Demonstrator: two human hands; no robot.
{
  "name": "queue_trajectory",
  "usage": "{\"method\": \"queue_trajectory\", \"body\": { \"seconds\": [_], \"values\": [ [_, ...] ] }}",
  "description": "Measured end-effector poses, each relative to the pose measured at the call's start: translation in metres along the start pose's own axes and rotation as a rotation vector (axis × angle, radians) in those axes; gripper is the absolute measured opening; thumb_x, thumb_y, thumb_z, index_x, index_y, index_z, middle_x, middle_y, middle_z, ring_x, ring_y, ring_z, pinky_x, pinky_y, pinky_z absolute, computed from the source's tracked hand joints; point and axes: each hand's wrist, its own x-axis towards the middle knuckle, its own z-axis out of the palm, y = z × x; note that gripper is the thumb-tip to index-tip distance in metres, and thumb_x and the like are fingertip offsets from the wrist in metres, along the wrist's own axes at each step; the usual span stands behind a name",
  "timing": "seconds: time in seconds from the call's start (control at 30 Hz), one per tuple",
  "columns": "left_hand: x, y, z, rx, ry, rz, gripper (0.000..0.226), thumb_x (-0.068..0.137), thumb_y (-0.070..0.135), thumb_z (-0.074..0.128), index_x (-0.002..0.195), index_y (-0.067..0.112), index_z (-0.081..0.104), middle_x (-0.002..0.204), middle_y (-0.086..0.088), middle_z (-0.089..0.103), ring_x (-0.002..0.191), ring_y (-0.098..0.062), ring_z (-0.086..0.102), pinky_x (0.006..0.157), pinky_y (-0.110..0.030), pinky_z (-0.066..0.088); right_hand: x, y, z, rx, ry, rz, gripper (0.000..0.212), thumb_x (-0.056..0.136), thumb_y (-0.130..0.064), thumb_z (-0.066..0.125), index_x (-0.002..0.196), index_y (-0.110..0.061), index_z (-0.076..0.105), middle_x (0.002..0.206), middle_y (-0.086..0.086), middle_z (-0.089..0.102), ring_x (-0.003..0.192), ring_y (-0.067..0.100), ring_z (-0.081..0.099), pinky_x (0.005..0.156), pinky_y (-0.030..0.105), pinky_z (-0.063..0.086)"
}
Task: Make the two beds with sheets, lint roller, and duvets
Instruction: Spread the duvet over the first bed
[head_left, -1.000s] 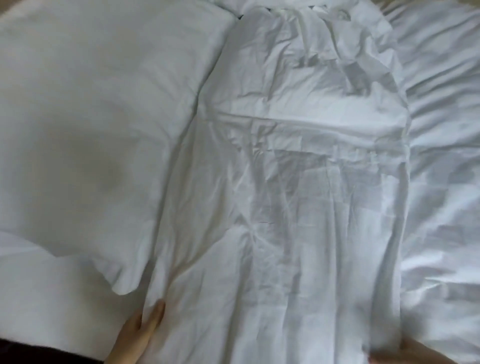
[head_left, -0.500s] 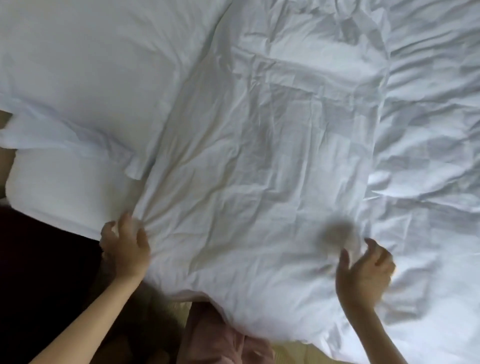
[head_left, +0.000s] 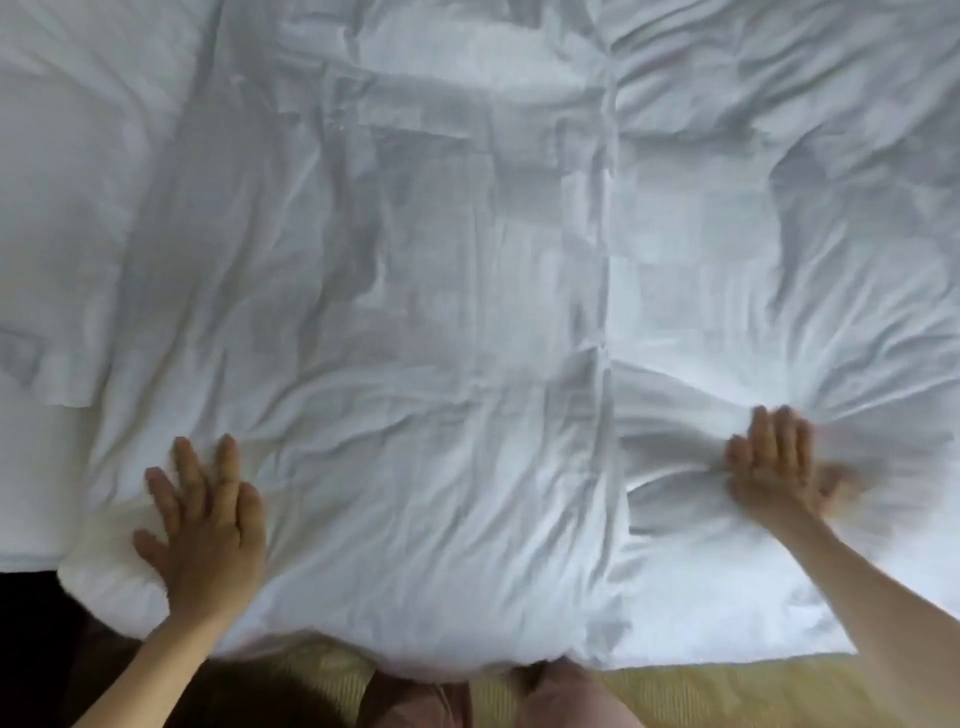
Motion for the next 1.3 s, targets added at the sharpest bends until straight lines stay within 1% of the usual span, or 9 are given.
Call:
{"method": "queue_trajectory", "body": {
  "seconds": [0.1, 0.33, 0.4, 0.63, 0.73, 0.93, 1.1, 1.2, 1.3],
  "values": [
    [-0.007, 0.065, 0.017, -0.054, 0.021, -0.109, 0.060, 0.093, 0.040, 0.017, 0.152, 0.029, 0.010, 0.158, -0.015, -0.008, 0.143, -0.044, -0.006, 0.102, -0.073, 0.010, -0.005, 0.036, -0.029, 0.205, -0.076, 0.270, 0.103, 0.070, -0.077, 0.005, 0.152, -0.015, 0.016, 0.159, 0.011, 0.009, 0.146, 0.032, 0.007, 0.110, 0.065, 0.005],
    [-0.045, 0.246, 0.082, 0.020, 0.018, 0.315, 0.057, 0.091, 0.040, 0.022, 0.148, 0.035, 0.022, 0.160, -0.010, 0.002, 0.145, -0.036, -0.001, 0.100, -0.072, 0.014, -0.108, -0.054, 0.023, -0.014, 0.087, -1.323, 0.047, 0.101, -0.043, 0.030, 0.147, -0.032, 0.029, 0.157, -0.005, 0.021, 0.146, 0.016, 0.015, 0.112, 0.055, 0.017],
    [-0.050, 0.275, 0.098, 0.102, 0.036, 0.410, 0.056, 0.092, 0.038, 0.024, 0.147, 0.032, 0.028, 0.160, -0.009, 0.007, 0.146, -0.034, 0.002, 0.099, -0.072, 0.018, -0.063, -0.009, 0.030, -0.086, 0.094, -1.448, 0.049, 0.100, -0.045, 0.035, 0.147, -0.035, 0.029, 0.156, -0.008, 0.022, 0.145, 0.013, 0.016, 0.115, 0.050, 0.014],
    [-0.184, 0.465, 0.237, 0.079, -0.097, 0.270, 0.063, 0.090, 0.045, 0.015, 0.149, 0.027, 0.024, 0.157, -0.023, 0.002, 0.143, -0.046, 0.001, 0.103, -0.070, 0.015, 0.172, 0.396, -0.068, -0.165, -0.001, -0.219, 0.052, 0.100, -0.045, 0.016, 0.151, -0.033, 0.014, 0.156, -0.013, -0.001, 0.144, 0.006, 0.000, 0.114, 0.033, -0.004],
    [-0.272, 0.584, 0.303, 0.036, -0.187, 0.402, 0.057, 0.095, 0.046, 0.017, 0.150, 0.032, 0.019, 0.156, -0.025, 0.007, 0.142, -0.045, 0.005, 0.100, -0.071, 0.023, 0.200, 0.512, -0.127, -0.013, -0.212, 0.188, 0.053, 0.100, -0.047, 0.017, 0.150, -0.041, -0.001, 0.157, -0.012, -0.016, 0.146, 0.019, -0.011, 0.114, 0.055, 0.004],
    [-0.357, 0.751, 0.324, -0.156, -0.336, 0.982, 0.042, 0.093, 0.024, 0.031, 0.133, 0.031, 0.043, 0.153, 0.007, 0.031, 0.143, -0.013, 0.023, 0.110, -0.045, 0.030, 0.199, 0.495, -0.133, 0.106, 0.067, -0.446, 0.060, 0.096, -0.045, 0.023, 0.151, -0.023, 0.017, 0.159, 0.002, 0.011, 0.146, 0.027, 0.012, 0.110, 0.054, 0.025],
    [-0.279, 0.789, 0.306, -0.177, -0.110, 0.878, 0.037, 0.088, 0.013, 0.034, 0.110, 0.006, 0.062, 0.136, -0.013, 0.052, 0.132, -0.031, 0.043, 0.103, -0.040, 0.039, 0.243, 0.514, -0.101, 0.020, 0.066, -0.949, 0.047, 0.098, -0.037, 0.036, 0.144, -0.027, 0.037, 0.154, -0.006, 0.029, 0.142, 0.014, 0.026, 0.114, 0.048, 0.019],
    [-0.240, 0.804, 0.313, -0.003, -0.087, 0.728, 0.044, 0.088, 0.018, 0.034, 0.120, -0.002, 0.056, 0.137, -0.024, 0.047, 0.131, -0.045, 0.038, 0.096, -0.059, 0.042, 0.305, 0.607, -0.098, -0.023, 0.016, -0.622, 0.048, 0.099, -0.042, 0.026, 0.146, -0.033, 0.028, 0.155, -0.007, 0.024, 0.143, 0.011, 0.022, 0.114, 0.047, 0.019],
    [-0.232, 0.848, 0.326, 0.087, -0.079, 0.632, 0.045, 0.090, 0.011, 0.050, 0.135, 0.005, 0.049, 0.151, -0.021, 0.030, 0.139, -0.044, 0.024, 0.096, -0.065, 0.033, 0.362, 0.682, -0.125, 0.301, -0.056, 0.343, 0.059, 0.095, -0.054, 0.015, 0.151, -0.034, 0.013, 0.160, -0.003, 0.004, 0.146, 0.019, 0.002, 0.113, 0.056, 0.012]
  ]
}}
